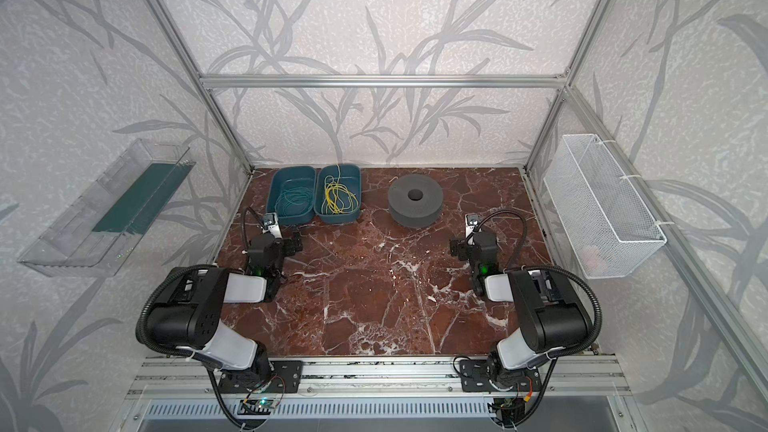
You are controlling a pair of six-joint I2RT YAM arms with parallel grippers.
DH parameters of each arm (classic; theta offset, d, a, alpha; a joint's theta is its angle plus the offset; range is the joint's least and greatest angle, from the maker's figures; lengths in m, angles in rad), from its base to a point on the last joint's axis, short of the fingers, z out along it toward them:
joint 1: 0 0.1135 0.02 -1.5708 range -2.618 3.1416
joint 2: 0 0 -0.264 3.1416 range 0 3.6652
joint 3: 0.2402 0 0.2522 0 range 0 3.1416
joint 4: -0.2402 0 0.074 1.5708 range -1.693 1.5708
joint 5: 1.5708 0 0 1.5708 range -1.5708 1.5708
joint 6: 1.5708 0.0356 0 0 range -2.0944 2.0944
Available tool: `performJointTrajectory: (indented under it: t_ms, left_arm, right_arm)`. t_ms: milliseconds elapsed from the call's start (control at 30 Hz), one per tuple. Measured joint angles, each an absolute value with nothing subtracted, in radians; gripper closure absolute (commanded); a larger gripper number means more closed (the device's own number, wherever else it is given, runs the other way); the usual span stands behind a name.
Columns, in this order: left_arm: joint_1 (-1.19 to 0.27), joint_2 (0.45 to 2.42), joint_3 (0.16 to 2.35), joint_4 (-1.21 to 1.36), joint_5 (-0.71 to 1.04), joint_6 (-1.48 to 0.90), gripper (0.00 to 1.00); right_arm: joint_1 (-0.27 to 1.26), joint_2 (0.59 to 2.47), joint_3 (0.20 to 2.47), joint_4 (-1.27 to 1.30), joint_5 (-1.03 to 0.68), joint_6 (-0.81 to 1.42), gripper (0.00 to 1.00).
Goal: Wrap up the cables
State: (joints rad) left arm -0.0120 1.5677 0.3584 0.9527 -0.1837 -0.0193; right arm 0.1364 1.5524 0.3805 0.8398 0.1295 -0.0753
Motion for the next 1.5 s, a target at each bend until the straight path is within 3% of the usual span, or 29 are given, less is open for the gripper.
performJointTrajectory:
  t_ms: [1500]
  left_arm:
    - [-0.010, 1.568, 0.358, 0.950, -0.201, -0.030, 0.01]
  right_arm:
    - [0.126, 1.552, 0.381, 0.839, 0.112, -0.075, 0.01]
